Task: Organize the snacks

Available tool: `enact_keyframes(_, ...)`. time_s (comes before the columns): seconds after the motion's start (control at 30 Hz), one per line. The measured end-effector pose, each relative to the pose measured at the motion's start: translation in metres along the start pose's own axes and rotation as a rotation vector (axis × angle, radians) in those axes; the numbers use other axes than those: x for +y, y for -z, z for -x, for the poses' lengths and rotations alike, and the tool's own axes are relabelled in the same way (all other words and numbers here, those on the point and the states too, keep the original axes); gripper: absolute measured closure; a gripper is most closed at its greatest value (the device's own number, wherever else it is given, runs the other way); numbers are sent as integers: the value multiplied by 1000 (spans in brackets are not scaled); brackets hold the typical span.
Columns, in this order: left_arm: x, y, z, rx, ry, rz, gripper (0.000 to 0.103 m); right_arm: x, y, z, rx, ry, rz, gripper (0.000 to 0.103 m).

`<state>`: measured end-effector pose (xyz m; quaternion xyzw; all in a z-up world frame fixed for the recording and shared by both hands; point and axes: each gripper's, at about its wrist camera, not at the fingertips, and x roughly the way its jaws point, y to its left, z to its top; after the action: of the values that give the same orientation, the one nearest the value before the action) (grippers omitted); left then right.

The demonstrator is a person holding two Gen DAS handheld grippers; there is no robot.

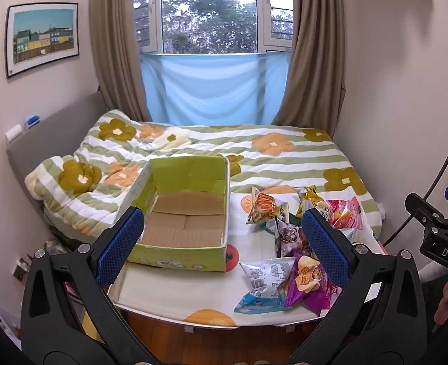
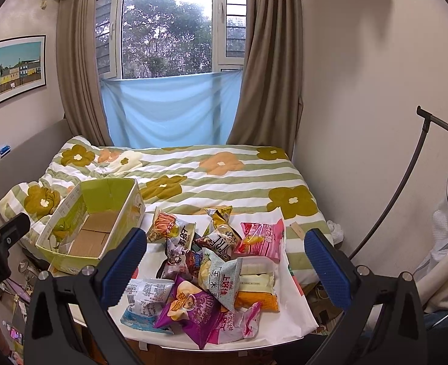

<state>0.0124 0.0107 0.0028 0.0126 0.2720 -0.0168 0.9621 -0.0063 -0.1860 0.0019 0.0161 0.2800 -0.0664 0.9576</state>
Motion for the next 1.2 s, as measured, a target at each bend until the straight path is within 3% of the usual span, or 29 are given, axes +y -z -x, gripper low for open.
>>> enact_keyframes(1.2,1,-1,6,-6,1,2,0,1,0,-2,1,-5,-1,0)
